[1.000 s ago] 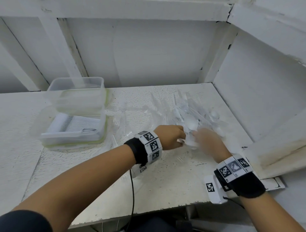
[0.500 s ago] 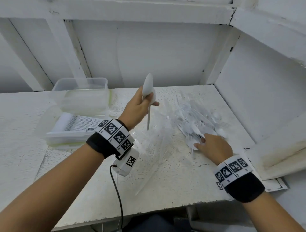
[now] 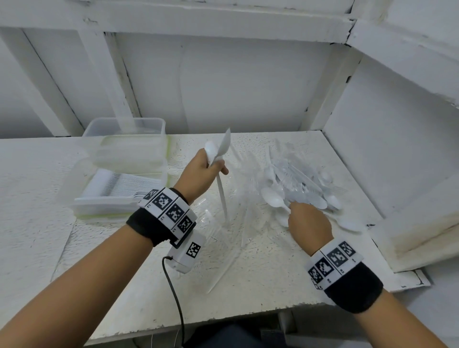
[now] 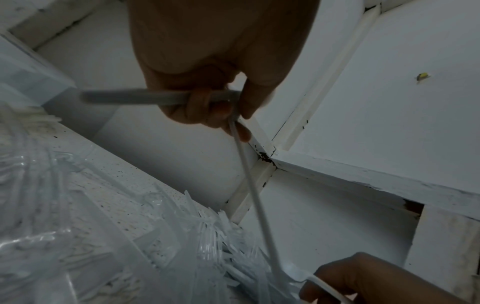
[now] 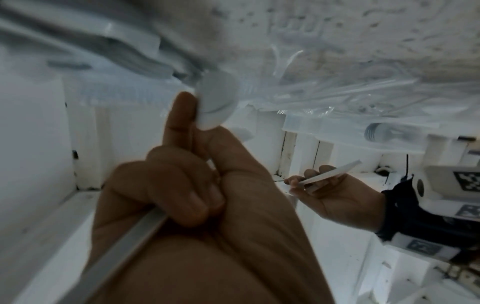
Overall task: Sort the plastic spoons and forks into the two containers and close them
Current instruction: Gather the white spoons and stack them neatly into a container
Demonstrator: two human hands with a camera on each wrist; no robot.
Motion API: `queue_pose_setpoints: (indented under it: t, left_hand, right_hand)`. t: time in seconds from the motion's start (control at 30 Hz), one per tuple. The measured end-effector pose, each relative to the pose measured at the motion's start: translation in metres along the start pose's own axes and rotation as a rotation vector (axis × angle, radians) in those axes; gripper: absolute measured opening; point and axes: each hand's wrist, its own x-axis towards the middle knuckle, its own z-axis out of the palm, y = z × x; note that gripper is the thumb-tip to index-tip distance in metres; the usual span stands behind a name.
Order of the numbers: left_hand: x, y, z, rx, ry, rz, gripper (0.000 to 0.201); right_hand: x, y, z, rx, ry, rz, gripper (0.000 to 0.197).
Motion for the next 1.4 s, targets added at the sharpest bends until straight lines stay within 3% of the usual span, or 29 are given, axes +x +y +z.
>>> queue_pose_setpoints:
  t: [0.1,0.23,0.43,0.6,0.67,0.73,0.8,0.9,0.97,1.07,1.23,1.4]
  left_hand:
    - [0.001,-0.001,0.001,-0.037,0.019,-0.008,0.013]
    - [0.0,0.001,0.005,-0.057,0.032,-0.043,0.018]
    - [-0.001,0.001,0.012,-0.126,-0.003,-0.069,0.015]
    - [-0.001,0.0,0.017,-0.082,-0.037,-0.096,0.021]
    - [0.0,-0.001,0.021,0.023,-0.041,-0.068,0.017]
    - [0.001,-0.001,0.025,0.121,-0.06,-0.041,0.011]
    - [0.002,-0.001,0.03,0.221,-0.096,-0.015,0.027]
    - [0.003,0.002,0.042,0.344,-0.217,0.04,0.02]
    - [0.005,0.004,0.05,0.399,-0.3,0.066,0.018]
    - [0.011,0.007,0.062,0.51,-0.39,0.084,0.03]
    - [0.026,0.011,0.089,0.707,-0.536,0.101,0.018]
    - [0.032,0.014,0.114,0.868,-0.713,0.223,0.025]
  right_hand:
    - [-0.004,-0.001,-0.012,-0.098,0.021,0.06,0.02]
    - [-0.002,0.002,-0.033,-0.165,0.14,0.108,0.038]
    - [0.009,0.011,-0.058,-0.1,0.286,-0.003,0.03]
    - [0.017,0.009,-0.07,0.499,0.371,-0.03,0.017]
    - [0.02,0.007,-0.069,0.717,0.342,-0.013,0.012]
    - [0.023,0.007,-0.063,0.938,0.302,0.025,0.024]
    - [0.025,0.006,-0.06,1.19,0.248,0.092,0.019]
    - [0.025,0.003,-0.062,1.607,0.129,0.185,0.013]
    - [0.026,0.007,-0.063,1.734,0.093,0.201,0.017]
    - [0.026,0.018,-0.064,1.676,0.105,0.196,0.018]
    - [0.029,0.034,-0.065,1.569,0.094,0.222,0.034]
    - [0.029,0.044,-0.059,1.385,0.067,0.183,0.035]
